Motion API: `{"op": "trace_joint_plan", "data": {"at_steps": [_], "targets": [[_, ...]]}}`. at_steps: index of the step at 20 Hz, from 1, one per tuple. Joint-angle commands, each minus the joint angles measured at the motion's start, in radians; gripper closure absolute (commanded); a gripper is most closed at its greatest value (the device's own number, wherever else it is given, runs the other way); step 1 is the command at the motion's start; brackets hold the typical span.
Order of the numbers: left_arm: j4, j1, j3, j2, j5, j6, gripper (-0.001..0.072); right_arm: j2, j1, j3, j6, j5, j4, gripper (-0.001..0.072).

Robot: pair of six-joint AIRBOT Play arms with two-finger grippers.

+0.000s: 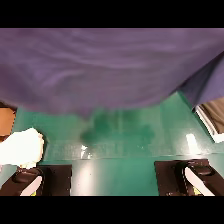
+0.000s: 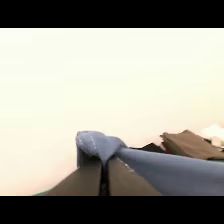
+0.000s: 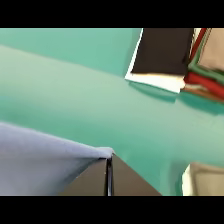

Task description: Fold the shirts.

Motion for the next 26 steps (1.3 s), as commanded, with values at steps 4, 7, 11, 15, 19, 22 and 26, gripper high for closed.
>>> {"op": "trace_joint_plan", "data": {"at_steps": [4, 7, 11, 15, 19, 22, 26], "targets": [[0.062, 0.001, 0.017, -0.289, -0.199, -0.019, 0.0685, -0.158, 0.000, -0.071, 0.058, 0.185, -0.001, 0.0698], [0.055, 0.001, 0.014, -0.534, -0.276, -0.019, 0.0684, -0.272, 0.000, -0.264, 0.056, 0.160, -0.002, 0.0698], [0.053, 0.001, 0.014, -0.847, -0.252, -0.016, 0.0684, -0.475, 0.000, -0.405, 0.022, -0.040, -0.002, 0.0697], [0.061, 0.003, 0.014, -0.951, -0.244, -0.027, 0.0681, -0.635, 0.000, -0.308, 0.022, -0.137, -0.002, 0.0697], [0.056, 0.060, 0.050, -0.917, -0.305, -0.111, 0.0161, -0.700, 0.000, -0.127, 0.022, -0.095, -0.003, 0.0314], [0.055, 0.136, 0.017, -0.847, -0.450, -0.115, 0.0162, -0.651, 0.000, -0.105, 0.010, -0.064, -0.002, 0.0318], [0.056, 0.169, -0.373, -0.635, -0.415, -0.123, 0.0162, -0.504, 0.002, -0.257, 0.000, -0.071, 0.006, 0.0327]]}}
